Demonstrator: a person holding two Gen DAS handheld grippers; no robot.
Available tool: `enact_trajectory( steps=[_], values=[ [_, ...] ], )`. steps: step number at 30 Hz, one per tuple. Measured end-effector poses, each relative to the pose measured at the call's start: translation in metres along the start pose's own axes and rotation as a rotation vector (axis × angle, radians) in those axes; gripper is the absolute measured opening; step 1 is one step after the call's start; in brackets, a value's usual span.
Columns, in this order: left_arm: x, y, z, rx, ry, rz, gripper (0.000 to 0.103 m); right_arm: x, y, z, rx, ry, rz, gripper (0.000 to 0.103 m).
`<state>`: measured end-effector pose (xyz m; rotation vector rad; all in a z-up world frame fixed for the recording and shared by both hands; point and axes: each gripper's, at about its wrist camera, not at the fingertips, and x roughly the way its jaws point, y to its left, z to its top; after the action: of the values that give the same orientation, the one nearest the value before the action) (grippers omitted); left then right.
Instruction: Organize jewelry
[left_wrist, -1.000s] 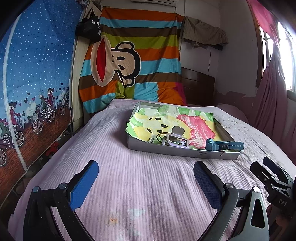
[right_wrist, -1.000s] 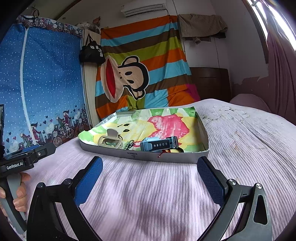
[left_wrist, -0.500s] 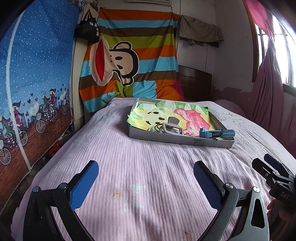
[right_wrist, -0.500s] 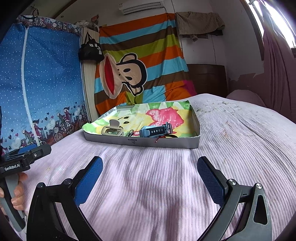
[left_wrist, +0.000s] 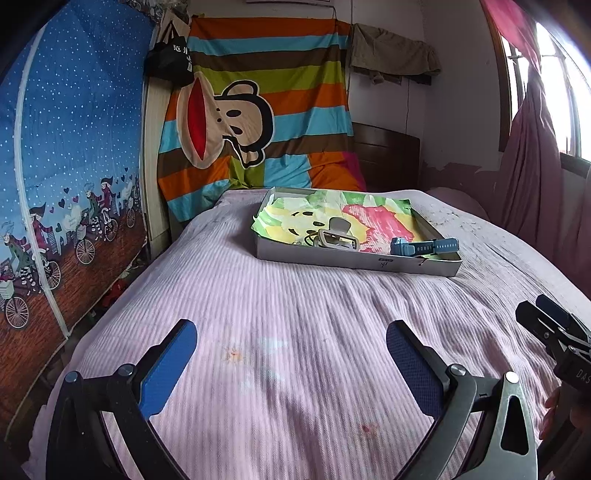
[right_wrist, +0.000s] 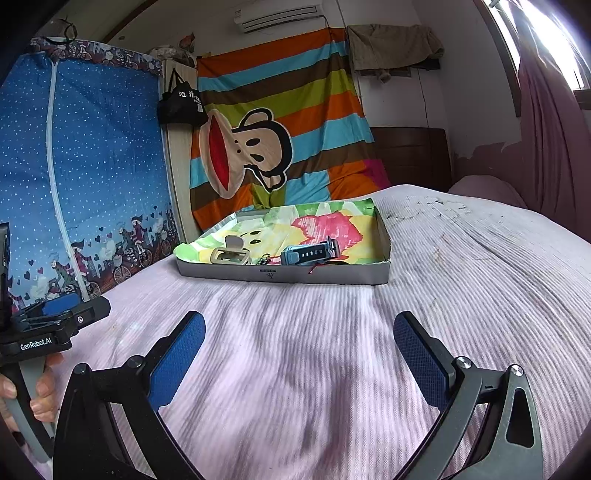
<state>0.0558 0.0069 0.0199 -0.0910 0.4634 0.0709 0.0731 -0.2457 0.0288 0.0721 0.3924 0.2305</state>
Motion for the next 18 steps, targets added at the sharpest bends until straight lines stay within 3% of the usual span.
enact_trajectory(
  steps=[18],
  values=[
    [-0.018,-0.001,-0.027,0.018,-0.017,0.011,0.103,-0.026,0.006,-0.016,-0.055,-0.004,-0.009,0.100]
  ],
)
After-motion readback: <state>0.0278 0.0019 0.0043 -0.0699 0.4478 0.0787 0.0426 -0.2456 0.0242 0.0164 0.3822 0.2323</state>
